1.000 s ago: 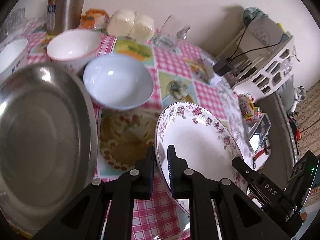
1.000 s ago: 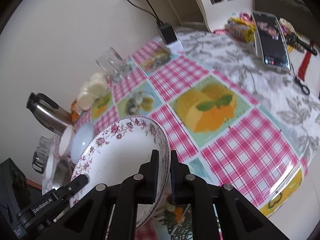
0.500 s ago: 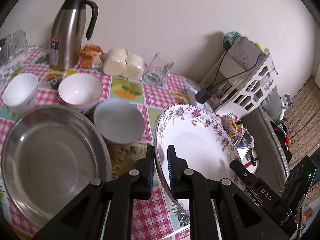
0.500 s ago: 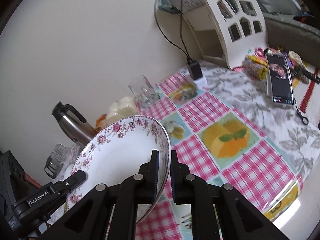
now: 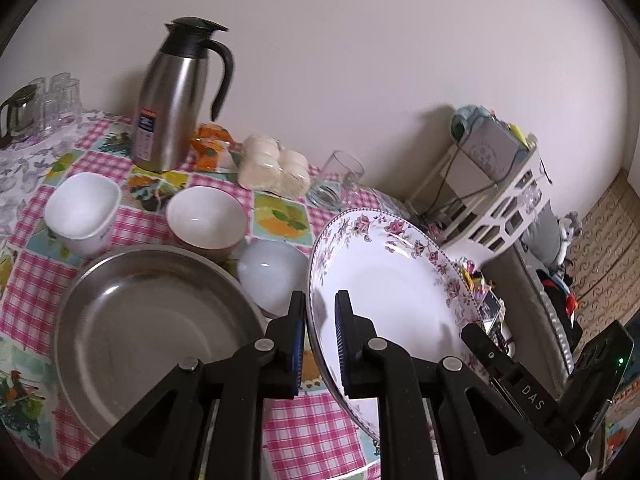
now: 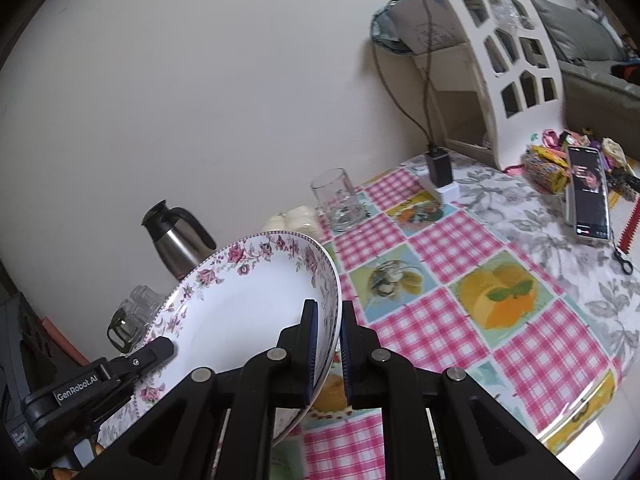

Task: Organize plates and bowls
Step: 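Carry the floral-rim plate with the right tool toward the steel basin, then lower the floral-rim plate with the right tool into the steel basin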

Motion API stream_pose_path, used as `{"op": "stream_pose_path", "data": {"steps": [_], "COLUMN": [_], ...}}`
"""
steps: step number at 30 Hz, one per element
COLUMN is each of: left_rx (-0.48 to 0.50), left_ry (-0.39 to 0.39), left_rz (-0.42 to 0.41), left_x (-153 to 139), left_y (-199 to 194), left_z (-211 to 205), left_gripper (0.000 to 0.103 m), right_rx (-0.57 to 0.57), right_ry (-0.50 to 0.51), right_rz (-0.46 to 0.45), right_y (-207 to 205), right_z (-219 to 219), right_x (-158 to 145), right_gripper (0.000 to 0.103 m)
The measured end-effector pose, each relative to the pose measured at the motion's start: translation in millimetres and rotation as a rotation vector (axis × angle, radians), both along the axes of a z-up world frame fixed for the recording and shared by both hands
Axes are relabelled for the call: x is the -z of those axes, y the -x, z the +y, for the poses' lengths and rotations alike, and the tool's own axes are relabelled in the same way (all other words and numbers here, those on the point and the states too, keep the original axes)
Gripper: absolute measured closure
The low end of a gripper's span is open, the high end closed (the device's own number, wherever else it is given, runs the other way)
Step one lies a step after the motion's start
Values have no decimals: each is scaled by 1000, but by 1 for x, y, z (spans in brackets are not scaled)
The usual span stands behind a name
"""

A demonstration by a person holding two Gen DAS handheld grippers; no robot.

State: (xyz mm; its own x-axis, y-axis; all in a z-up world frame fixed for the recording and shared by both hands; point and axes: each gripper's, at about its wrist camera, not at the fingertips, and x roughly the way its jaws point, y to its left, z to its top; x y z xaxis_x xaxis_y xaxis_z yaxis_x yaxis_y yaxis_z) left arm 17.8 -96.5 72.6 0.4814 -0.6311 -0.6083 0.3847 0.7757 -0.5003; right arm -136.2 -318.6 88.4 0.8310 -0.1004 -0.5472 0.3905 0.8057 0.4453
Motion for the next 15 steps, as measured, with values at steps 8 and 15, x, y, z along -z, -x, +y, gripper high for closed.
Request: {"op": "stream_pose_path", "data": {"steps": [8,15], "left_rx": [-58,-117], "left_ry": [30,58], "left_rz": [-2,14], "left_x": [-6,-7], "left_y": [-8,-18], "left_z": [42,84], "left_gripper": [90,90], "right_rx": [-42,-98], "right_ry": [19,30], "right_rz": [-20,-34], "right_y": [-15,-32], "right_z": [36,74], "right_x": [-9,-14], "right_gripper": [91,91]}}
